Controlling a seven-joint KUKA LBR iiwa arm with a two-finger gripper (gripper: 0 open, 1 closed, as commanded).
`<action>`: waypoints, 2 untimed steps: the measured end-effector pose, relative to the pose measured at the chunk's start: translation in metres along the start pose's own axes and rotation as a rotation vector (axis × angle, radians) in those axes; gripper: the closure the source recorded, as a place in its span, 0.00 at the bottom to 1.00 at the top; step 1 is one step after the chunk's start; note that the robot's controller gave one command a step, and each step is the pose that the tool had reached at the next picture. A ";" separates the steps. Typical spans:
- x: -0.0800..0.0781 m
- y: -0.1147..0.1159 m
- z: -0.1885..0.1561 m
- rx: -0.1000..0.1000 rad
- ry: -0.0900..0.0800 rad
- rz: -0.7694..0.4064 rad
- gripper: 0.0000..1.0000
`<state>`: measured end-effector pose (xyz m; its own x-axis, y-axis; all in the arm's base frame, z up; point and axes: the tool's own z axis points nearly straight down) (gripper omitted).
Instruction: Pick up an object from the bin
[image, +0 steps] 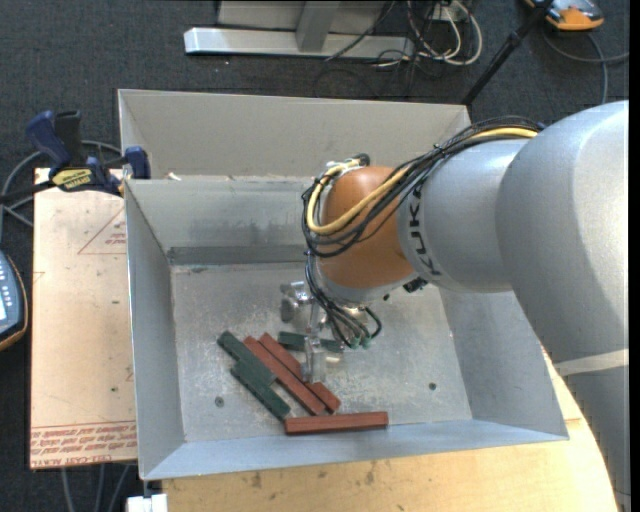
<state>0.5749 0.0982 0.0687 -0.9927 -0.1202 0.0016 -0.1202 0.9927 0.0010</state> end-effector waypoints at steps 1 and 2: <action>-0.003 -0.001 -0.004 -0.001 -0.011 0.003 1.00; -0.001 -0.001 -0.002 0.000 -0.006 0.003 0.00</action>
Offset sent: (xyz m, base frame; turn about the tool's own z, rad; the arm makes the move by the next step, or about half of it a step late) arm 0.0000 0.0000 0.0000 0.0000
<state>0.5760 0.0969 0.0705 -0.9931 -0.1170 -0.0039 -0.1170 0.9931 0.0011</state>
